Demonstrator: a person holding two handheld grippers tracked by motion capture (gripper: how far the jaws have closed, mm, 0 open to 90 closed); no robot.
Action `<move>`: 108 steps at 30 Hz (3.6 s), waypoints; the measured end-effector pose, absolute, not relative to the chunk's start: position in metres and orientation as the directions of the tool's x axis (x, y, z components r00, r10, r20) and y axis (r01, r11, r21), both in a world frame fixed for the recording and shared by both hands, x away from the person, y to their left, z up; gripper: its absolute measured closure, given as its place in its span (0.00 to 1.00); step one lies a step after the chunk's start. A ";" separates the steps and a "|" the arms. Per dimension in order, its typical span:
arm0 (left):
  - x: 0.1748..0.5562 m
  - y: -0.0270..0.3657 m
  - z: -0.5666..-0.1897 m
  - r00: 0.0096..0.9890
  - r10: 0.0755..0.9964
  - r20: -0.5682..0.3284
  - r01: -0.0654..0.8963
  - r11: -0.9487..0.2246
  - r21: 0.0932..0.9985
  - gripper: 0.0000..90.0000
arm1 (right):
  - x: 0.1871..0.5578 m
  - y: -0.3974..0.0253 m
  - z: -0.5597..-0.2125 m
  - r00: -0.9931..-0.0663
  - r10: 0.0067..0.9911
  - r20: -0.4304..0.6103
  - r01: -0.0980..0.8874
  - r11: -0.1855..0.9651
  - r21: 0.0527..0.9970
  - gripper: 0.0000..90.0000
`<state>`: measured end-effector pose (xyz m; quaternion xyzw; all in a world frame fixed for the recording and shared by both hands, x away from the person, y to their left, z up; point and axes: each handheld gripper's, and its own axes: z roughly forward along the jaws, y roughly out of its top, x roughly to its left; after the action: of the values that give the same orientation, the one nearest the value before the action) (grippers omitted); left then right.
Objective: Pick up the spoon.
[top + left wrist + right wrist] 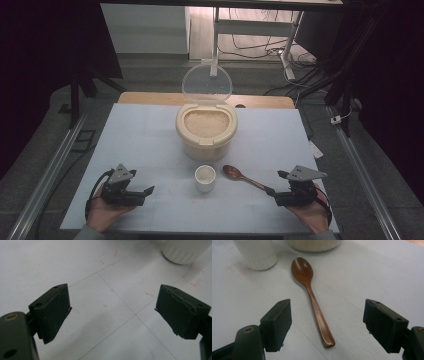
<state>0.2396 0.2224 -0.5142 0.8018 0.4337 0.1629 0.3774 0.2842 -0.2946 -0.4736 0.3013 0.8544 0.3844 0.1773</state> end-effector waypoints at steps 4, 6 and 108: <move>0.241 0.223 -0.515 0.567 0.821 -0.066 0.578 -0.339 0.743 0.13 | 0.290 -0.288 -0.468 -0.776 0.627 -0.067 0.394 0.565 0.725 0.27; 0.242 0.223 -0.516 0.566 0.821 -0.068 0.581 -0.340 0.739 0.13 | 0.293 -0.285 -0.466 -0.782 0.620 -0.066 0.405 0.586 0.702 0.28; 0.244 0.224 -0.524 0.569 0.821 -0.046 0.590 -0.369 0.718 0.13 | 0.346 -0.249 -0.465 -0.919 0.395 0.019 0.368 0.838 0.402 0.88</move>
<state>0.2436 0.2238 -0.5243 0.8112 0.4348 0.1623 0.3558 0.3464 -0.2488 -0.4647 0.1992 0.9581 0.2033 0.0324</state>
